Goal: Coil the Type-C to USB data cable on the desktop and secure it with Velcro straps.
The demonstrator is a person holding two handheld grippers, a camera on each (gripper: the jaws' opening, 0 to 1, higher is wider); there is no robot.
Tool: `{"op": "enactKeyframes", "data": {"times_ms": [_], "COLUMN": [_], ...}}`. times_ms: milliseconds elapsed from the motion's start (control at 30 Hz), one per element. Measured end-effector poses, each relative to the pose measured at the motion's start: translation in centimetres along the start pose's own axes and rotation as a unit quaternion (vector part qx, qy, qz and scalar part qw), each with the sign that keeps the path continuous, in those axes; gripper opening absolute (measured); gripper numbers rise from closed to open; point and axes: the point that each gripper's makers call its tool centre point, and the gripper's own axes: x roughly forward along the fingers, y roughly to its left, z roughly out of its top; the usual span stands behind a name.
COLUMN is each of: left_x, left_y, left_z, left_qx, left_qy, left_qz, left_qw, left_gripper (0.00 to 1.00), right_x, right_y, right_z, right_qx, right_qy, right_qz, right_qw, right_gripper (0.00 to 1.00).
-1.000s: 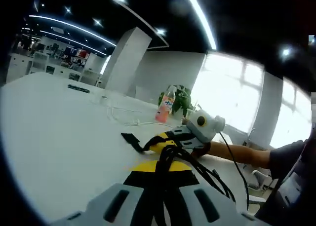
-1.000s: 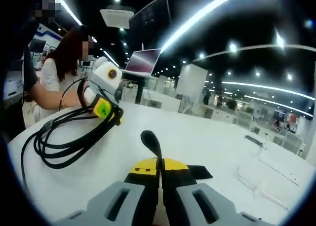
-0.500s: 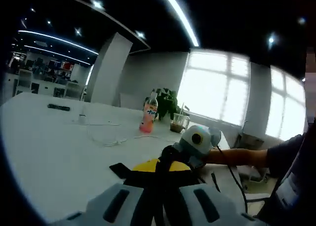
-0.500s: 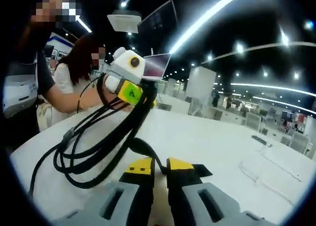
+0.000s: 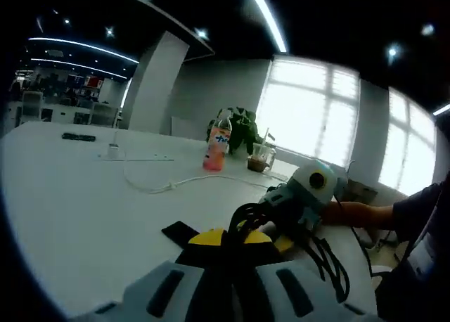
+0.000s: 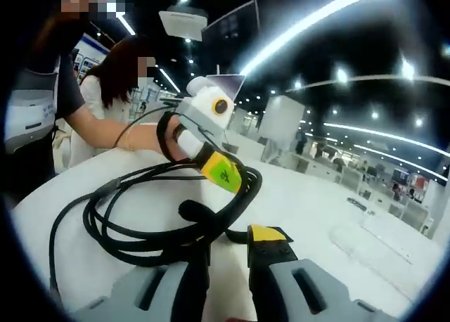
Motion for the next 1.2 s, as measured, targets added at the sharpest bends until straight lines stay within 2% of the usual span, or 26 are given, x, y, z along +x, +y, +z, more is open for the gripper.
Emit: {"op": "enactKeyframes", "data": {"times_ms": [100, 233, 267, 333, 367, 433, 467, 500, 533, 600, 667, 733, 767, 867, 900, 1033, 1200], "left_x": [0.1, 0.5, 0.6, 0.7, 0.8, 1.0, 1.1, 1.1, 1.2, 1.3, 1.3, 1.3, 1.3, 1.2, 1.2, 1.1, 1.0], "left_y": [0.1, 0.3, 0.2, 0.3, 0.4, 0.5, 0.7, 0.9, 1.0, 1.2, 1.3, 1.4, 1.5, 1.5, 1.4, 1.5, 1.3], "left_z": [-0.6, -0.8, -1.0, -1.3, -1.7, -2.1, -2.4, -2.6, -2.7, -3.0, -3.0, -2.9, -2.9, -2.7, -2.7, -2.7, -2.9], "left_qx": [0.007, 0.024, 0.027, 0.03, 0.029, 0.031, 0.037, 0.047, 0.051, 0.069, 0.08, 0.084, 0.085, 0.076, 0.075, 0.088, 0.085], "left_qy": [0.009, 0.017, 0.018, 0.021, 0.024, 0.029, 0.037, 0.045, 0.048, 0.056, 0.062, 0.062, 0.061, 0.054, 0.054, 0.058, 0.056], "left_qz": [0.004, 0.01, 0.012, 0.014, 0.015, 0.016, 0.021, 0.027, 0.029, 0.034, 0.037, 0.039, 0.039, 0.034, 0.033, 0.035, 0.027], "left_qw": [0.9999, 0.9995, 0.9994, 0.9992, 0.9992, 0.9989, 0.9984, 0.9975, 0.9971, 0.9954, 0.9942, 0.9938, 0.9938, 0.9951, 0.9952, 0.9938, 0.9944], "left_gripper": [0.04, 0.04, 0.05, 0.05, 0.05, 0.06, 0.06, 0.06, 0.07, 0.07, 0.08, 0.09, 0.09, 0.1, 0.1, 0.12, 0.18], "right_x": [-0.8, -1.7, -2.0, -2.2, -2.5, -2.7, -3.1, -3.3, -3.1, -2.8, -3.0, -2.2, -1.7, -0.5, -0.3, -0.1, -0.1], "right_y": [-0.2, -1.1, -1.7, -2.9, -4.3, -5.7, -7.0, -7.6, -7.5, -6.0, -5.3, -3.9, -2.9, -1.4, -1.1, -1.3, -1.9], "right_z": [0.0, -0.7, -1.2, -1.6, -1.7, -1.8, -1.9, -1.7, -1.2, 0.5, 1.7, 1.7, 1.3, -0.1, -0.2, -0.8, -1.9], "right_qx": [-0.001, -0.058, -0.067, -0.06, -0.04, -0.012, 0.025, 0.071, 0.118, 0.202, 0.245, 0.238, 0.237, 0.185, 0.176, 0.174, 0.18], "right_qy": [0.001, 0.038, 0.054, 0.057, 0.052, 0.044, 0.034, 0.012, -0.016, -0.078, -0.116, -0.104, -0.087, -0.03, -0.023, -0.012, 0.011], "right_qz": [-0.009, -0.025, -0.035, -0.064, -0.094, -0.122, -0.152, -0.165, -0.159, -0.116, -0.089, -0.063, -0.045, -0.029, -0.027, -0.038, -0.054], "right_qw": [1.0, 0.9973, 0.9957, 0.9945, 0.9934, 0.9915, 0.9875, 0.9836, 0.9801, 0.9694, 0.9584, 0.9636, 0.9666, 0.9819, 0.9838, 0.9839, 0.9821], "right_gripper": [0.21, 0.21, 0.21, 0.18, 0.14, 0.12, 0.12, 0.12, 0.12, 0.12, 0.14, 0.15, 0.17, 0.22, 0.22, 0.21, 0.18]}}
